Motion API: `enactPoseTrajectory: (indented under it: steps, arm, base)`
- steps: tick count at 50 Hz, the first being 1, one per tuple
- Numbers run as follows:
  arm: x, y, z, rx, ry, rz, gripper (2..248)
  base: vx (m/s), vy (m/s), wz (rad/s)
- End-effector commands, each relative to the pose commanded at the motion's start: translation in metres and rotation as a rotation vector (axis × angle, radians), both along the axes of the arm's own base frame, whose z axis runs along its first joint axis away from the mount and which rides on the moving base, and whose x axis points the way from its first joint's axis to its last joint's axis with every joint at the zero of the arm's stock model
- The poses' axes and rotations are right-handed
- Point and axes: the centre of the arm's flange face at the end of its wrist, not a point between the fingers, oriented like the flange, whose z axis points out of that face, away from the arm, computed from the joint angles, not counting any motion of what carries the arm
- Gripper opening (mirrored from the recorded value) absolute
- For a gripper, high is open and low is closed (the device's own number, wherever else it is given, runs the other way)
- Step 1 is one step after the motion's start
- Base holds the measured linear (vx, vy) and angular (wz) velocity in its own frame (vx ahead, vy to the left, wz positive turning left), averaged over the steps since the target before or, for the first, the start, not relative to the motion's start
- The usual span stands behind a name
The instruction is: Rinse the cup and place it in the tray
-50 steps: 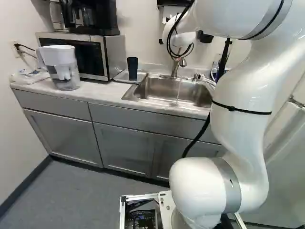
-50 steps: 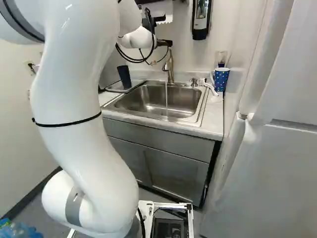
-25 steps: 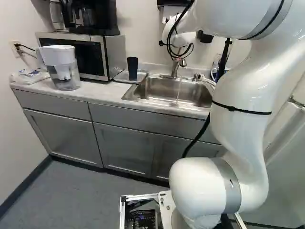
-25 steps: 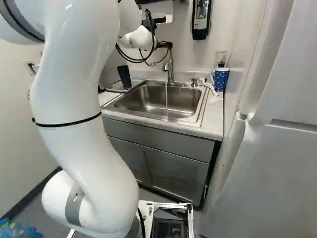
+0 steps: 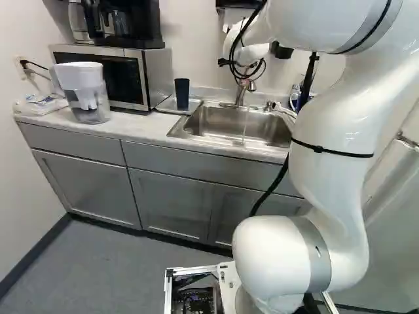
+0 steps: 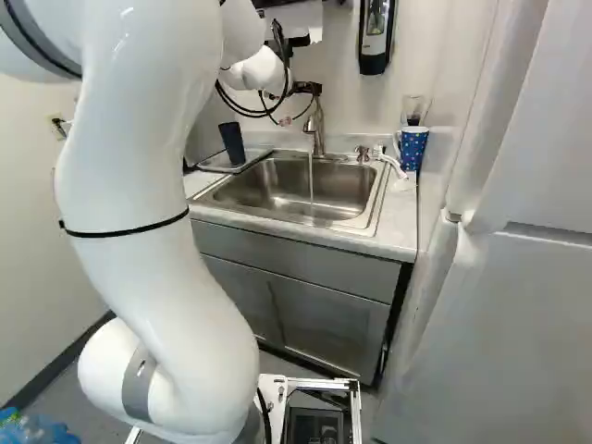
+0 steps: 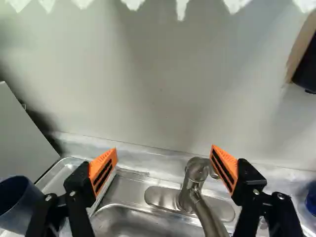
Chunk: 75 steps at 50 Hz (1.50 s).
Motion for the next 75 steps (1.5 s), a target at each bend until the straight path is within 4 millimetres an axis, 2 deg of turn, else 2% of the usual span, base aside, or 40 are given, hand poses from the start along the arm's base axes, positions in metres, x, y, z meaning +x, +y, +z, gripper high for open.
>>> enactPoseTrajectory:
  steps: [22,45,61,75]
  arm:
    - [-0.016,0.004,-0.004,0.006,0.059,0.005,247]
    - [-0.017,0.004,-0.004,0.007,0.07,0.004,247]
    - [-0.028,-0.014,0.011,0.006,0.052,-0.027,247]
    - [-0.053,-0.023,0.02,0.01,0.082,-0.046,247]
  base:
    - [0.0,0.0,0.0]
    - [0.0,0.0,0.0]
    - [0.0,0.0,0.0]
    - [0.0,0.0,0.0]
